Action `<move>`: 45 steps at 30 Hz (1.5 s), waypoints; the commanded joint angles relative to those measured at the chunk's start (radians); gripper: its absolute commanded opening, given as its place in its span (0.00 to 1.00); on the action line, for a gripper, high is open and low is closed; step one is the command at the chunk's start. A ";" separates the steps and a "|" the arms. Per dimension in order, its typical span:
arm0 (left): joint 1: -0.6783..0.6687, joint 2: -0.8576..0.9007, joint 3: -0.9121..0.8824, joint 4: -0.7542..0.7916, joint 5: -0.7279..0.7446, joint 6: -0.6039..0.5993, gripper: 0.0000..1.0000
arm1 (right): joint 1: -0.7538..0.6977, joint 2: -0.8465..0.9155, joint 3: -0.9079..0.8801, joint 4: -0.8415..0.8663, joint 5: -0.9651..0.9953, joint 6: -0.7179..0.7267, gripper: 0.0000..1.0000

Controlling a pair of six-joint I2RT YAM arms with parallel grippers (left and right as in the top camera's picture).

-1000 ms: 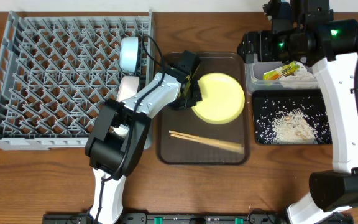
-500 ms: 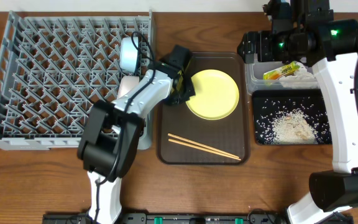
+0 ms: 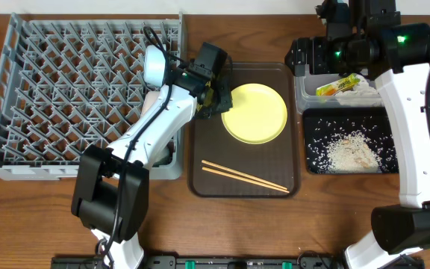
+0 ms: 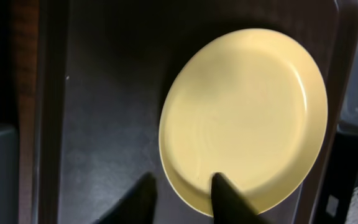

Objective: Sort waste into correct bins and load items into the dishwasher

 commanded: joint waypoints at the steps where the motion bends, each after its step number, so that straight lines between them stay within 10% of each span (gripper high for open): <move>1: 0.001 0.017 0.004 -0.002 -0.051 0.010 0.41 | 0.010 0.006 0.003 -0.001 0.002 0.002 0.99; 25: -0.010 0.223 0.004 0.117 0.064 -0.032 0.55 | 0.010 0.006 0.003 -0.001 0.002 0.002 0.99; 34: -0.018 0.277 0.004 0.134 0.068 -0.040 0.39 | 0.010 0.006 0.003 -0.001 0.002 0.002 0.99; 37: -0.018 0.279 0.004 0.135 0.067 -0.040 0.08 | 0.010 0.006 0.003 -0.001 0.002 0.002 0.99; 45: 0.019 0.268 0.005 0.191 0.250 -0.031 0.07 | 0.010 0.006 0.003 -0.001 0.002 0.002 0.99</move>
